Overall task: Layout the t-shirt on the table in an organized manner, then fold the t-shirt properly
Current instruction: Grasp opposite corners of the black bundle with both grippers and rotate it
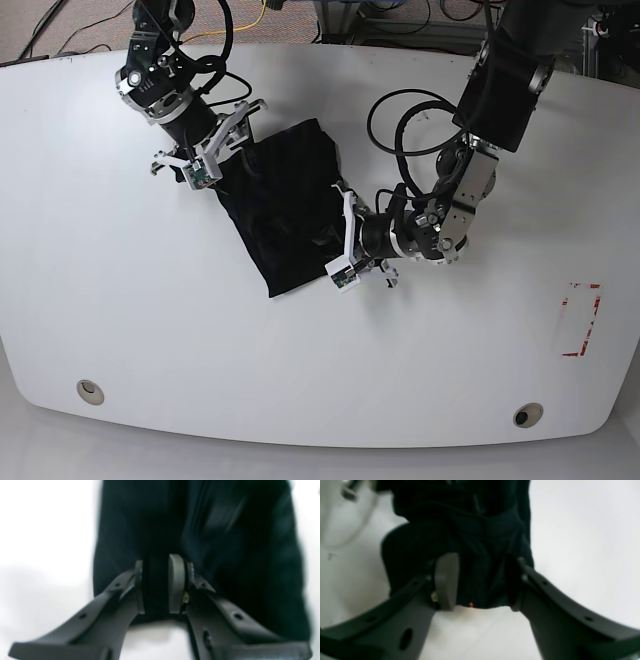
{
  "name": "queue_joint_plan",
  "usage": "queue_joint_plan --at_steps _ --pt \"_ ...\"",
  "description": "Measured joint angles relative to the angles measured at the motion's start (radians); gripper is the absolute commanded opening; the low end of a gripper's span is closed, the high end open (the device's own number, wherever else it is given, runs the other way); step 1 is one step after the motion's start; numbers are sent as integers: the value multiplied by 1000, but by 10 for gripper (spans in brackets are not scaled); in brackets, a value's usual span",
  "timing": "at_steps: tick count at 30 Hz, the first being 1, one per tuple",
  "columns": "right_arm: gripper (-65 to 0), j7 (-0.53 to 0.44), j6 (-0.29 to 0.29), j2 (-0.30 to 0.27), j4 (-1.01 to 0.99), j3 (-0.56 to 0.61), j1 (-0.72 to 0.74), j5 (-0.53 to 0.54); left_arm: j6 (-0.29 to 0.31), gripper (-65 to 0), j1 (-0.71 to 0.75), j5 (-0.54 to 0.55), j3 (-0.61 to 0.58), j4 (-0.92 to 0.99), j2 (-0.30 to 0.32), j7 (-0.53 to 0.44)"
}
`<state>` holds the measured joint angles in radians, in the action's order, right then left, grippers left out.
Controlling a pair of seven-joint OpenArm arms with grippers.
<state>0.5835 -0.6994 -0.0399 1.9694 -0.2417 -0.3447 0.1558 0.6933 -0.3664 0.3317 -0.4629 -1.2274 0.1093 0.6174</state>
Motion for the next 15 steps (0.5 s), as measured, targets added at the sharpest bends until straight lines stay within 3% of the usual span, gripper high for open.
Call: queue_joint_plan --at_steps 3,6,11,15 --pt "-168 35 0 -3 4 -3 31 -5 0 -531 3 5 3 -55 0 -5" --pt "-170 21 0 -7 -9 -5 76 -4 3 -531 20 5 5 -105 3 -4" --pt "-230 16 -1 -68 -108 11 165 8 3 -531 121 8 72 -185 -1 -3" --pt "-328 27 11 -119 -230 37 233 -10 2 -531 219 3 135 -234 5 42"
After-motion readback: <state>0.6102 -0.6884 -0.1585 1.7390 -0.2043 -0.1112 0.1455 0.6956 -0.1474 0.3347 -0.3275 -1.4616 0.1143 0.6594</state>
